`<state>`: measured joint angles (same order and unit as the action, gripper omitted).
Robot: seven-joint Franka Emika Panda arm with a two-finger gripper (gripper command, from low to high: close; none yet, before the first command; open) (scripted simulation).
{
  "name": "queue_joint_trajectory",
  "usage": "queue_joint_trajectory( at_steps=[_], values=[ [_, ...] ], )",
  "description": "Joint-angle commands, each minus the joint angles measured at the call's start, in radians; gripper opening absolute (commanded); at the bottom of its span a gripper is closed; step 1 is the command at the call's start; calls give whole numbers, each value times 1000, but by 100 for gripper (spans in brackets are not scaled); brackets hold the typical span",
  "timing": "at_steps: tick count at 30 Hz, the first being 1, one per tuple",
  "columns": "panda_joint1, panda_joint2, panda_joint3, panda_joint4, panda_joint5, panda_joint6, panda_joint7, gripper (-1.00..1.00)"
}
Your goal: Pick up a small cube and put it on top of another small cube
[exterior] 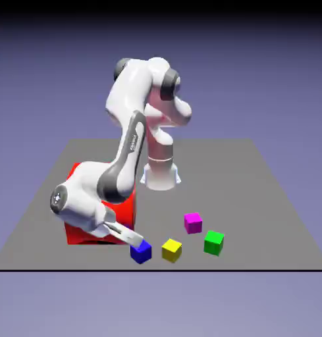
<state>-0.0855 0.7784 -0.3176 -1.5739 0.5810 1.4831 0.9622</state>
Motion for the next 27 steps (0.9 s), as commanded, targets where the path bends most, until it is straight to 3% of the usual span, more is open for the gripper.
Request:
queue_joint_trajectory(
  at_steps=[1,7,13,14,20,27],
  values=[
    [-3,36,-9,33,16,-42,6,0],
    [-17,235,-55,215,101,-271,39,0],
    [47,216,-44,45,124,-135,-10,0],
    [47,216,-44,45,124,-135,-10,-100],
    [-13,228,-54,205,107,-264,42,-100],
    [84,60,-23,-49,255,-100,113,-100]
  ],
)
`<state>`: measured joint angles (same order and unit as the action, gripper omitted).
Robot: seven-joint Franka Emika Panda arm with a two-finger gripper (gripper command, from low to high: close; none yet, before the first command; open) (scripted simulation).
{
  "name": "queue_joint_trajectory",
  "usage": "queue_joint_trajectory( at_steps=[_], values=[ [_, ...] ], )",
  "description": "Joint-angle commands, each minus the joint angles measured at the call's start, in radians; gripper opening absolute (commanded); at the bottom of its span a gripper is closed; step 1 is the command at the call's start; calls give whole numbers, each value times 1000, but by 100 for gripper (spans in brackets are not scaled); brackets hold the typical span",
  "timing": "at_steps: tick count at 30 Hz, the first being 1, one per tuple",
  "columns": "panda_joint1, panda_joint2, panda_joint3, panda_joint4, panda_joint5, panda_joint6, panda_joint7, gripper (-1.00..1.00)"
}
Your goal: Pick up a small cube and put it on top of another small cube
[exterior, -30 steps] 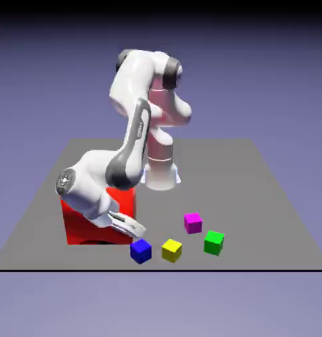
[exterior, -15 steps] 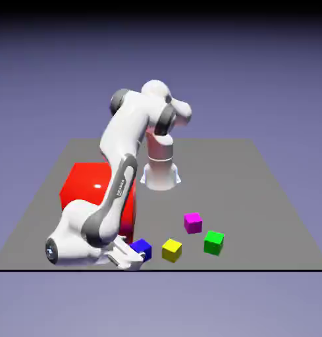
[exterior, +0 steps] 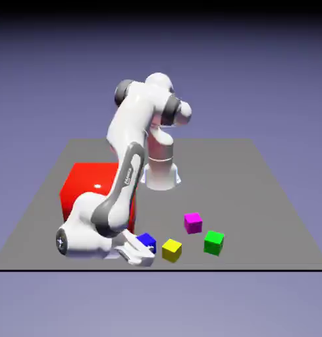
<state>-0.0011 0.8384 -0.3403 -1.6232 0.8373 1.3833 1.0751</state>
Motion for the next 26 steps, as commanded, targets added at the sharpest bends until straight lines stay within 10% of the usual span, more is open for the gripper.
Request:
queue_joint_trajectory(
  at_steps=[1,23,24,26],
  values=[
    [14,-24,4,-36,19,23,10,-100],
    [168,-313,236,-590,408,498,120,-100],
    [168,-313,236,-590,408,498,120,100],
    [181,-329,200,-589,393,471,130,100]
  ],
)
